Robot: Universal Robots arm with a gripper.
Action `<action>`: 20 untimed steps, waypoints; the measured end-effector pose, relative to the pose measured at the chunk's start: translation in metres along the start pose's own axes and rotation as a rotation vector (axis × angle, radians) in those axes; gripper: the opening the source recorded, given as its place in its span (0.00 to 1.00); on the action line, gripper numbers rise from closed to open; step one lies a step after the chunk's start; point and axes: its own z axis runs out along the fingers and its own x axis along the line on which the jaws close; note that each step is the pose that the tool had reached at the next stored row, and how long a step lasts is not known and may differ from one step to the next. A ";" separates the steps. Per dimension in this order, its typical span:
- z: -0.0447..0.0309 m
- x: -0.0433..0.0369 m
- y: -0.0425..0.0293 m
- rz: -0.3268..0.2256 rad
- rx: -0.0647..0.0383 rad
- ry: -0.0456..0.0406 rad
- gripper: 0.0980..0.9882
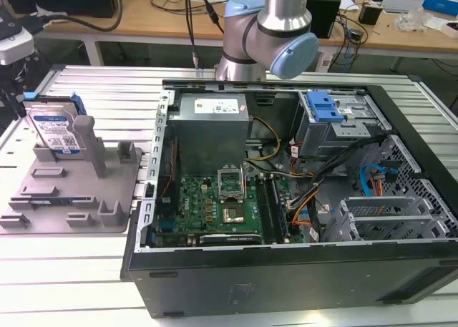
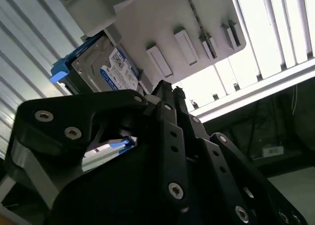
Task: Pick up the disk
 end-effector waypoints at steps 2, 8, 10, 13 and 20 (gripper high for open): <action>0.0000 0.0000 0.0000 -0.047 0.000 0.0019 0.15; 0.0000 0.0000 0.0000 -0.172 0.000 0.0066 0.42; 0.0000 -0.0001 -0.0001 -0.232 0.000 0.0089 0.50; 0.0001 -0.0001 -0.0001 -0.353 0.000 0.0135 0.51; 0.0000 -0.0001 -0.0001 -0.523 0.000 0.0198 0.58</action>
